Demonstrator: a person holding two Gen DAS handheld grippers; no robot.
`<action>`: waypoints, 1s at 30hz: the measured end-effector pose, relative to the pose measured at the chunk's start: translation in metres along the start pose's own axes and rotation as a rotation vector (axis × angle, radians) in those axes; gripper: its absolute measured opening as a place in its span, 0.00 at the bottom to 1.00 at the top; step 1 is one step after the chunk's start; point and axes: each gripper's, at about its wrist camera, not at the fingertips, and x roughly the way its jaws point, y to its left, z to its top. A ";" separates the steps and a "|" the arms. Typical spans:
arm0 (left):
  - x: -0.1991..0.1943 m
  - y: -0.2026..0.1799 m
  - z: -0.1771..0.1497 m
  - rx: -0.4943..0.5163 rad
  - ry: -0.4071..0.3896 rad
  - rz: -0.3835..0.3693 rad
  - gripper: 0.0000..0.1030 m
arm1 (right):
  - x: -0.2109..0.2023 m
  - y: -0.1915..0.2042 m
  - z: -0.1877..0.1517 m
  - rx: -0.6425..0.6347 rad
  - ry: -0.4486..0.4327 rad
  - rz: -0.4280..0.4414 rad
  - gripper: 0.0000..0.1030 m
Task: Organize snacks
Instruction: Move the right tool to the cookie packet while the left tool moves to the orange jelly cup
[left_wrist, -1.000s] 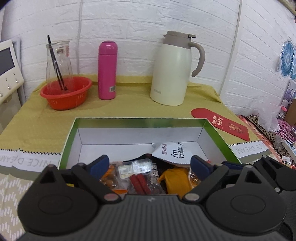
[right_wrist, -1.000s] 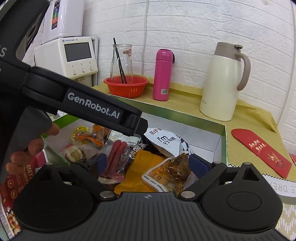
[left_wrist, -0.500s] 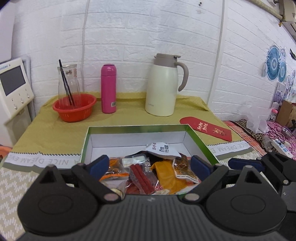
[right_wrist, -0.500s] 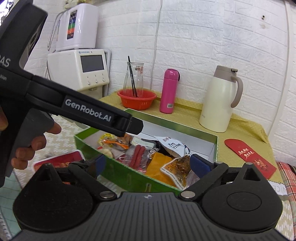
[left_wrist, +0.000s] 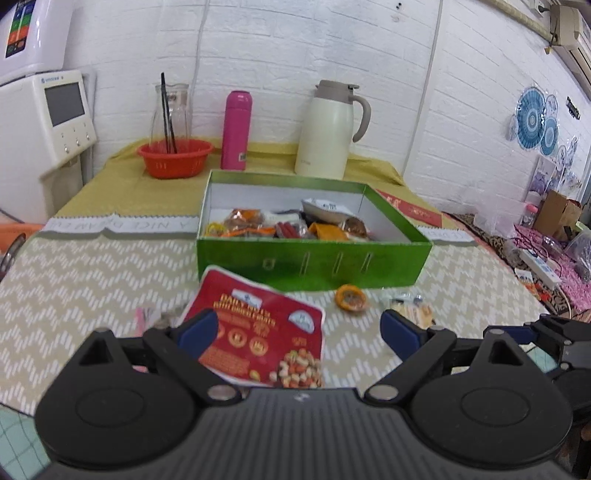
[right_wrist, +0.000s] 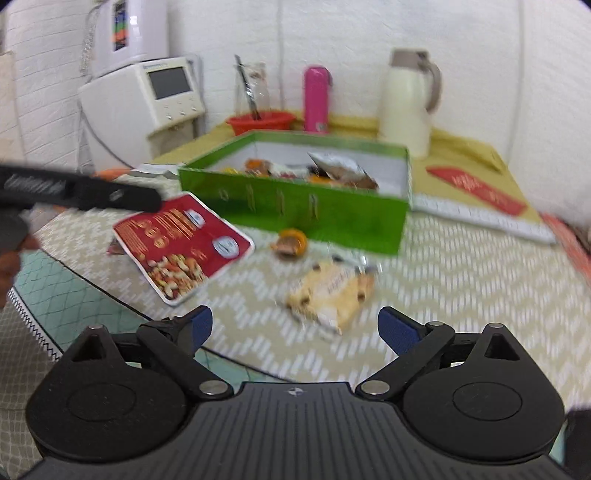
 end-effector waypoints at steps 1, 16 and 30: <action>-0.001 0.002 -0.006 -0.004 0.014 0.002 0.90 | 0.005 -0.002 -0.002 0.036 0.005 -0.004 1.00; 0.015 -0.007 0.006 0.010 0.068 -0.086 0.90 | 0.052 -0.012 0.007 0.106 0.049 -0.064 1.00; 0.155 -0.055 0.030 0.044 0.243 -0.097 0.63 | 0.009 -0.039 -0.022 0.044 0.065 -0.001 1.00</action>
